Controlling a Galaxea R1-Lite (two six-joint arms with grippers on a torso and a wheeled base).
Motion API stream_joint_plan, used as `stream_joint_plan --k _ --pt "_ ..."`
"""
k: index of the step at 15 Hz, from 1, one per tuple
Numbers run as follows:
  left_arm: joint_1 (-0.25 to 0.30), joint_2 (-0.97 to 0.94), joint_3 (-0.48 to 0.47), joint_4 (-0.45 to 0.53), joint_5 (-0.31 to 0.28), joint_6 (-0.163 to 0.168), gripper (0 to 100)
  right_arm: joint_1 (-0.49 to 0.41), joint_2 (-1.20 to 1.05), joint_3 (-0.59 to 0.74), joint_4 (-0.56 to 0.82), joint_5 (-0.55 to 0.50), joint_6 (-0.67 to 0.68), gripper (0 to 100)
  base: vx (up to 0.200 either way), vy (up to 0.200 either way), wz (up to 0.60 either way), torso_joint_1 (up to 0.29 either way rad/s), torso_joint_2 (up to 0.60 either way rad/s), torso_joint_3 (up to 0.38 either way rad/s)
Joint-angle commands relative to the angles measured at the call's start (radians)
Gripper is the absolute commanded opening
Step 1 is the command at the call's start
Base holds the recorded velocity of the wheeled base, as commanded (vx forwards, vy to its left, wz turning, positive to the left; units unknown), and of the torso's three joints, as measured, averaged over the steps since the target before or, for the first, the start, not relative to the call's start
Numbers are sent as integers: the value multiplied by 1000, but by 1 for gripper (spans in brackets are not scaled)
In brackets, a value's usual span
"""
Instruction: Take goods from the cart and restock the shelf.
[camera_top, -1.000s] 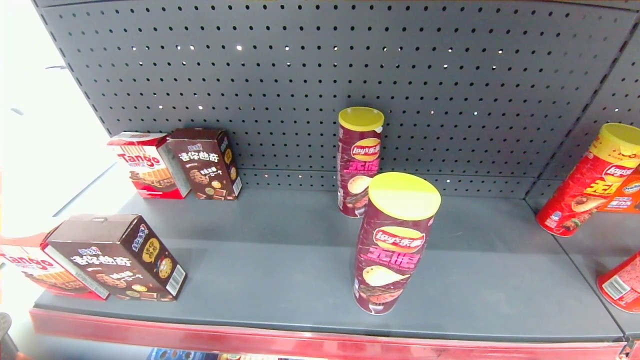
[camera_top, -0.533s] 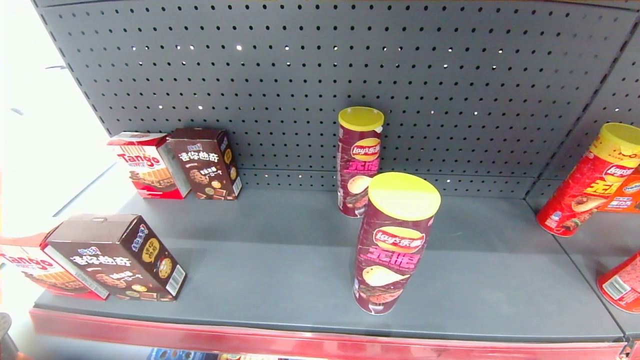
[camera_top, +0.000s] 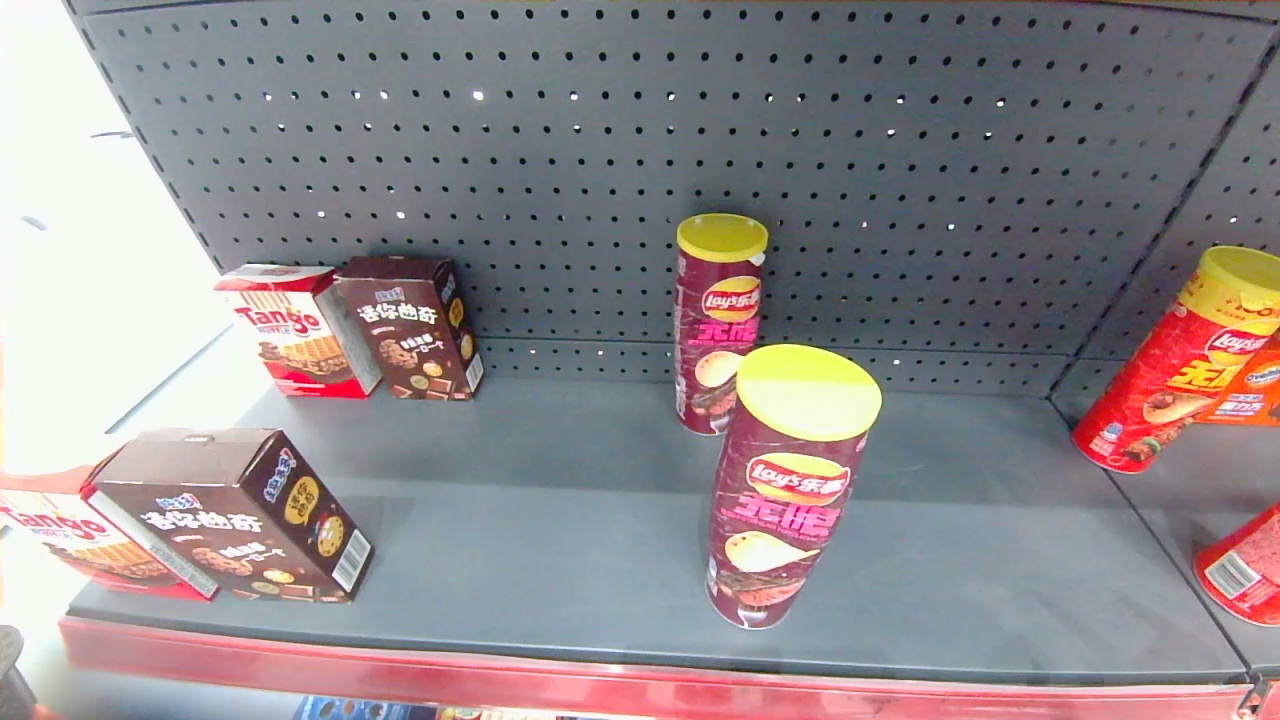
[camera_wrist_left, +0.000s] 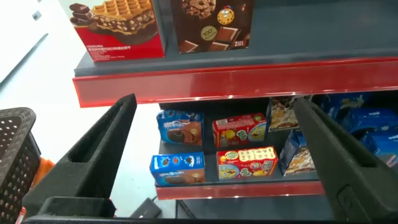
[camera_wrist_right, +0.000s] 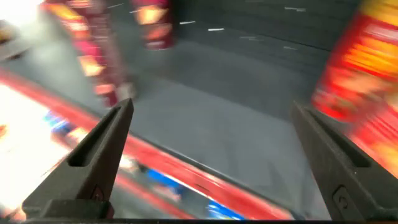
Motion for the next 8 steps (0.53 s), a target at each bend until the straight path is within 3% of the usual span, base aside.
stream_joint_plan --k 1,3,8 --pt "0 4 0 0 0 -2 100 166 253 -32 -78 7 -14 100 0 0 0 0 0 0" --pt "0 4 0 0 -2 -2 100 249 359 -19 -165 -34 -13 100 0 0 0 0 0 0" --pt "0 4 0 0 0 -2 100 353 487 -23 -168 -60 -13 100 0 0 0 0 0 0"
